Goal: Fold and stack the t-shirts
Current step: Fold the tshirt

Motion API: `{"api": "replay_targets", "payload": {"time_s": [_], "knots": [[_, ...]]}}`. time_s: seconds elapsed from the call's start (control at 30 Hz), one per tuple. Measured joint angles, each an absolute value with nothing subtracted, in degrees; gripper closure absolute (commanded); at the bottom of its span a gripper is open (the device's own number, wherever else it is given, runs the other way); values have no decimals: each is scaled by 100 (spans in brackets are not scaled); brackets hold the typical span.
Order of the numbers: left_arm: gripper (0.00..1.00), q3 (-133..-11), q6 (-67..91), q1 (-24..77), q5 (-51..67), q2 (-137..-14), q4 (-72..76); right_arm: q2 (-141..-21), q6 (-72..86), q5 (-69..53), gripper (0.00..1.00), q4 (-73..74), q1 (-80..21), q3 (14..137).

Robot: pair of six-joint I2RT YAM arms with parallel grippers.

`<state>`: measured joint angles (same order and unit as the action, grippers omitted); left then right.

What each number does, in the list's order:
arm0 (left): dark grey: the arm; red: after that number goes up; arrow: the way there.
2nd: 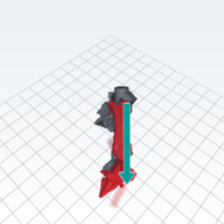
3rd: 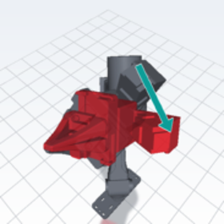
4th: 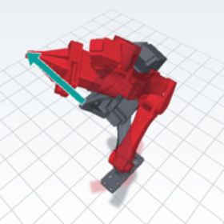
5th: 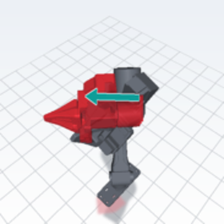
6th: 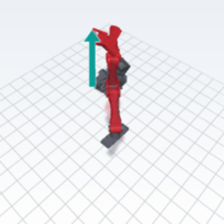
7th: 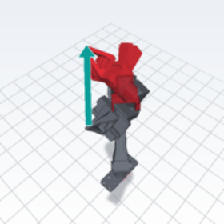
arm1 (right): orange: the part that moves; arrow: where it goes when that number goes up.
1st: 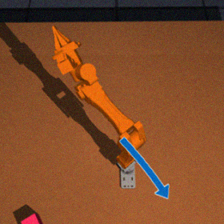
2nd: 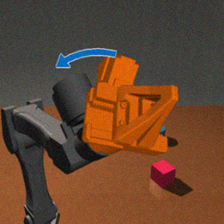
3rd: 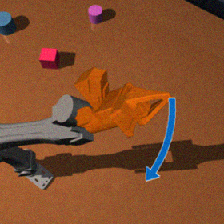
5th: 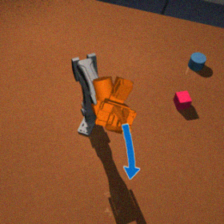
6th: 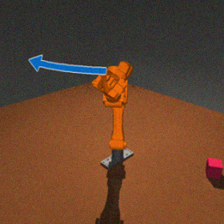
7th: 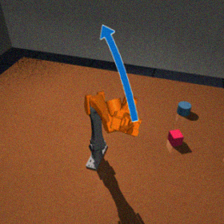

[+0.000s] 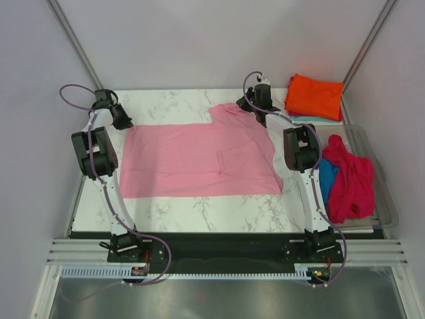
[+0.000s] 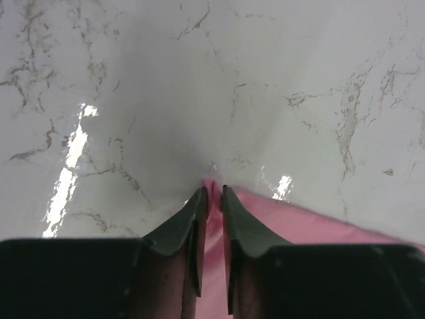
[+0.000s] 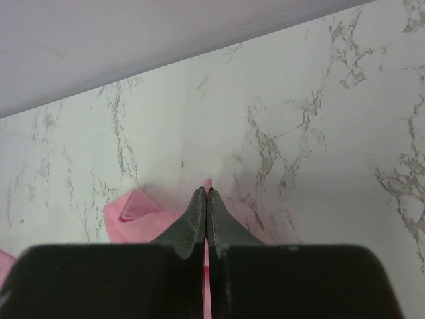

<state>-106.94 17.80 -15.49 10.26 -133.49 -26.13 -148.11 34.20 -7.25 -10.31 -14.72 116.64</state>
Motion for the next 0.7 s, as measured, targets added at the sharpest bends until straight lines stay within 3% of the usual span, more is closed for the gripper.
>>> {"api": "replay_targets", "payload": {"time_s": [0.13,0.43,0.7], "knots": [[98,-10694,1741,-1522,1070,-13349,-2615,-14811,3430,-727,100,-1028,-1472,11662],[98,-10600,1730,-1525,963,-13279,-2652,-14798,3354,-967,100,-1039,-1450,11651],[98,-9699,1831,-1525,923,-12320,-2792,-13618,2823,-1498,100,-1367,-1444,10318]]}}
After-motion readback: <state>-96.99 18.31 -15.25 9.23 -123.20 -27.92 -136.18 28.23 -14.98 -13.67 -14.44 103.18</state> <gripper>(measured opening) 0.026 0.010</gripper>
